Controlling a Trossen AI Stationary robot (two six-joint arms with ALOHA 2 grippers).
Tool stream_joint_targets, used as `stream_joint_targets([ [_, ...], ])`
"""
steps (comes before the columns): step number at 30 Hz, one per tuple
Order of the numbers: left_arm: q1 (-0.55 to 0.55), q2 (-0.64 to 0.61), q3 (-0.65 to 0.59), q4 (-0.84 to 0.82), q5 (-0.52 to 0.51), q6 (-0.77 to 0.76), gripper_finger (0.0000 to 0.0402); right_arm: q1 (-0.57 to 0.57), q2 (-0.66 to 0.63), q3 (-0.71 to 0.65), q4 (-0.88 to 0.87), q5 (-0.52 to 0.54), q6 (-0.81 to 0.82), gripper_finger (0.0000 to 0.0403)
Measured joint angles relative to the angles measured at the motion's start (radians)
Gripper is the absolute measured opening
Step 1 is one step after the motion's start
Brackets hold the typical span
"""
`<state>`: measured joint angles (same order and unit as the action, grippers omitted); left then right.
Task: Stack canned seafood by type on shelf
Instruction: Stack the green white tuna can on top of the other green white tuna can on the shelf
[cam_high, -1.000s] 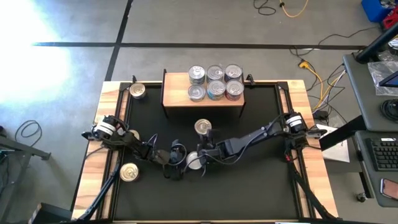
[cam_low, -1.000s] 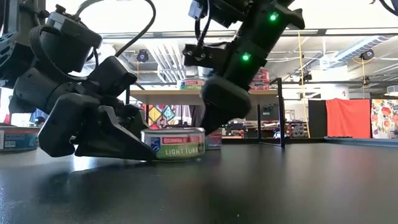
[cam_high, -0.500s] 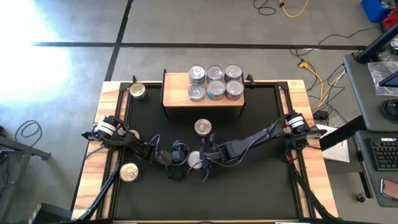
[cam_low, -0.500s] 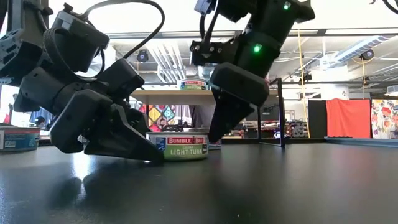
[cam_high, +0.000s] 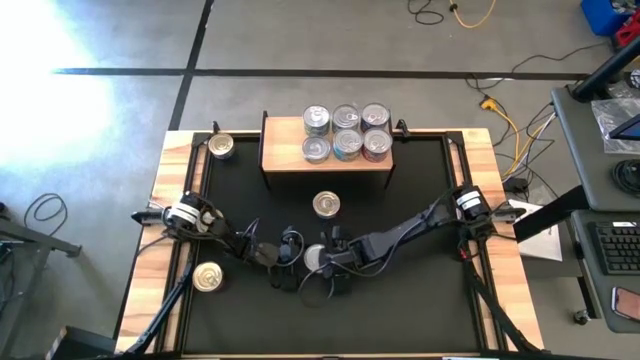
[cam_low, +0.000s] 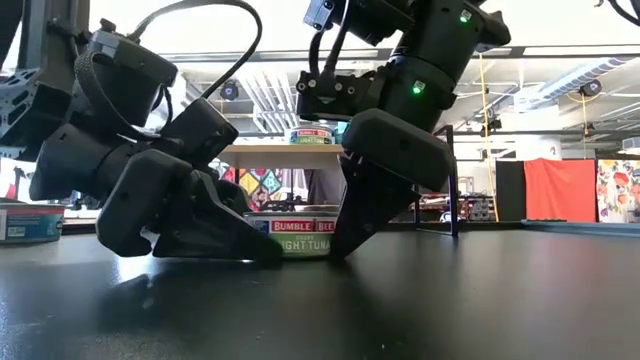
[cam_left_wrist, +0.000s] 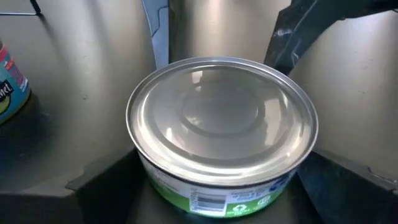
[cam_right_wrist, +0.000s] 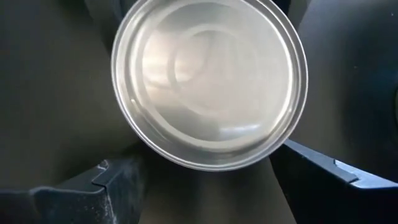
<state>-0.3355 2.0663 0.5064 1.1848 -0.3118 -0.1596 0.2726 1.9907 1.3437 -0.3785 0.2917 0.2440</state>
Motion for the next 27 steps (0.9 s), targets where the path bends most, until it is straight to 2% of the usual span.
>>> stream_joint_targets([
  [10, -0.002, 0.049, 0.056, 0.024, -0.060, -0.017, 0.0400, 0.006, 0.001, -0.002, 0.007, 0.012, 0.000, 0.0313],
  [17, -0.003, 0.058, 0.050, 0.066, -0.076, -0.037, 0.0400, 0.011, 0.001, -0.002, 0.007, 0.015, -0.001, 0.0314],
  [24, -0.003, 0.059, 0.056, 0.072, -0.084, -0.030, 0.0370, 0.012, -0.003, -0.002, -0.007, 0.022, -0.005, 0.0317],
  [27, 0.000, 0.059, 0.053, 0.105, -0.112, -0.037, 0.0369, 0.022, -0.019, 0.016, -0.084, 0.060, -0.011, 0.0320],
])
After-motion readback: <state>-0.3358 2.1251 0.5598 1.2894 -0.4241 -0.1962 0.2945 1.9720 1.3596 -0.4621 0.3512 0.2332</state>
